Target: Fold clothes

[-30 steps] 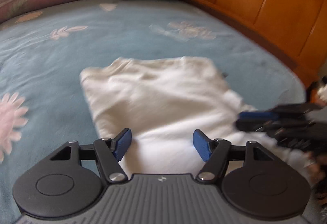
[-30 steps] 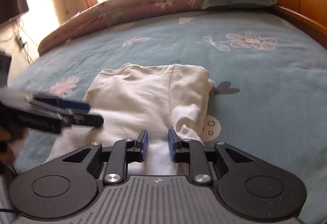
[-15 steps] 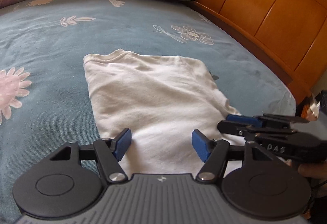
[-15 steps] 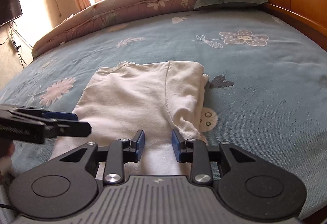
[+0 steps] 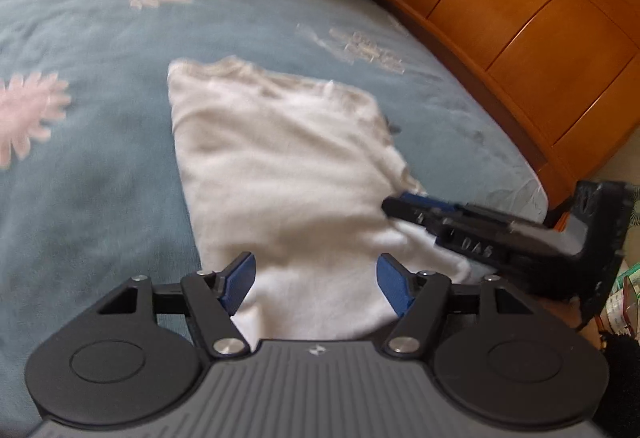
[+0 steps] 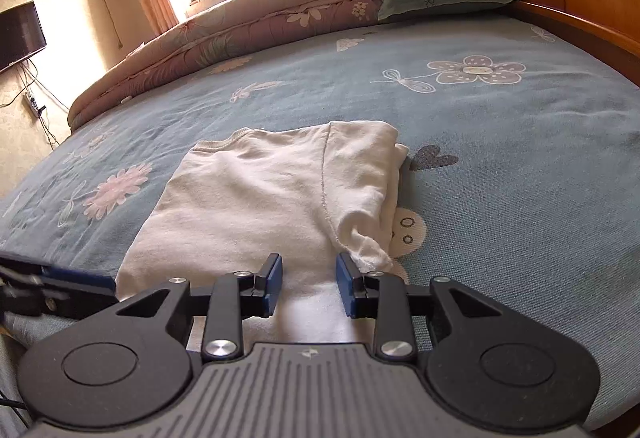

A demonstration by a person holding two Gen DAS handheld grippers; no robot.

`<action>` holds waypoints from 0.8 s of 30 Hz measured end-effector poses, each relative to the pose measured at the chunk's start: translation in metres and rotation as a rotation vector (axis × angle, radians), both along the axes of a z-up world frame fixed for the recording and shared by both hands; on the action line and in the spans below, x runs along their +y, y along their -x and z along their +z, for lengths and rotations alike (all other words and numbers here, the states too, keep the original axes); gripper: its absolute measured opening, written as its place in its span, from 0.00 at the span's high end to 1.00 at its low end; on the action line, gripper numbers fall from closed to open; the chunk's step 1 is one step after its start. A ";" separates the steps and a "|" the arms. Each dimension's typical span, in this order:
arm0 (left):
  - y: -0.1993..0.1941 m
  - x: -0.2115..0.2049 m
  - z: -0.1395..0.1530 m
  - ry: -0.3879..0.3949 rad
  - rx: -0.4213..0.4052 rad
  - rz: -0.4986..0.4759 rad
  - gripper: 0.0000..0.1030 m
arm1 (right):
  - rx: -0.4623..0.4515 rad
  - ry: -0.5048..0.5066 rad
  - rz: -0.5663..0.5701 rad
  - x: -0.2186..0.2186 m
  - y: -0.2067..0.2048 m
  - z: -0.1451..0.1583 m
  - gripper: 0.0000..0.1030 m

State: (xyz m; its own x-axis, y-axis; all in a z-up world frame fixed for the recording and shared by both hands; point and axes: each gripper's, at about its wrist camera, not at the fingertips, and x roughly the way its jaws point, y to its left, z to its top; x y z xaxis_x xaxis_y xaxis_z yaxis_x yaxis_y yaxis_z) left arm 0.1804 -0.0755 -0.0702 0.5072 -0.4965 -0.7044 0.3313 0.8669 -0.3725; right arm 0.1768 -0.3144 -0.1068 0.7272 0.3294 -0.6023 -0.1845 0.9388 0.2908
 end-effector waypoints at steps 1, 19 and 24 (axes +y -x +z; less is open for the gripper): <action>-0.004 -0.001 0.004 -0.003 -0.017 -0.005 0.34 | -0.001 -0.005 -0.001 0.000 0.000 0.000 0.66; -0.048 -0.007 -0.008 -0.055 -0.007 0.056 0.32 | 0.009 0.059 -0.040 0.002 -0.016 0.001 0.40; -0.065 -0.010 -0.008 -0.048 -0.030 0.063 0.32 | 0.027 0.023 -0.061 -0.005 -0.017 -0.005 0.37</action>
